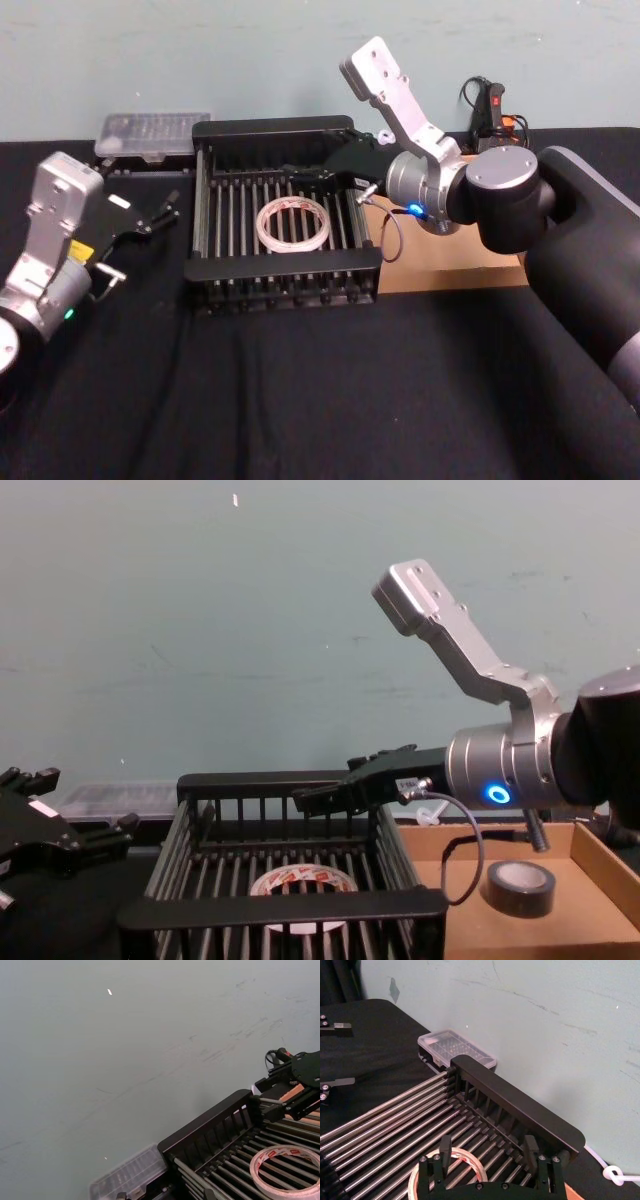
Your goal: Pick up the white tape and place it into the black box , Pick up the silver tape and place it into the brown box.
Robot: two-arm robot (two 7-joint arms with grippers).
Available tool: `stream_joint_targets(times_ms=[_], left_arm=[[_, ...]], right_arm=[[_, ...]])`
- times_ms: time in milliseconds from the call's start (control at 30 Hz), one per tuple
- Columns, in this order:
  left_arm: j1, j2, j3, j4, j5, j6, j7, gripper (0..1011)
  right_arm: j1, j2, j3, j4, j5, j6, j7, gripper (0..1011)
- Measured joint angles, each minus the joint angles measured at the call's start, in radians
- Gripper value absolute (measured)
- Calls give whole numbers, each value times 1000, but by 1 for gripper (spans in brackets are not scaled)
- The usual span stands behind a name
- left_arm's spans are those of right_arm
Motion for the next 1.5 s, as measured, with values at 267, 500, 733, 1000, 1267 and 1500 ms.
stream_joint_targets(times_ms=[267,500,733,1000,1267,1500], left_arm=[[0,0,0,0,0,0,0,1001],[0,0,0,0,0,0,0,1001],[0,0,0,0,0,0,0,1001],[0,0,0,0,0,0,0,1001],[0,0,0,0,0,0,0,1001],[0,0,0,0,0,0,0,1001]], right_arm=[[0,0,0,0,0,0,0,1002],[-3,1,3,-3,-1,0,3,1002],[-33,19,28,-60,-2,-4,14,1002],[-116,77,92,-205,-5,-8,-23,1002],[-238,124,193,-350,-12,-30,-128,1002],[-331,152,252,-416,-62,-101,-227,1002]])
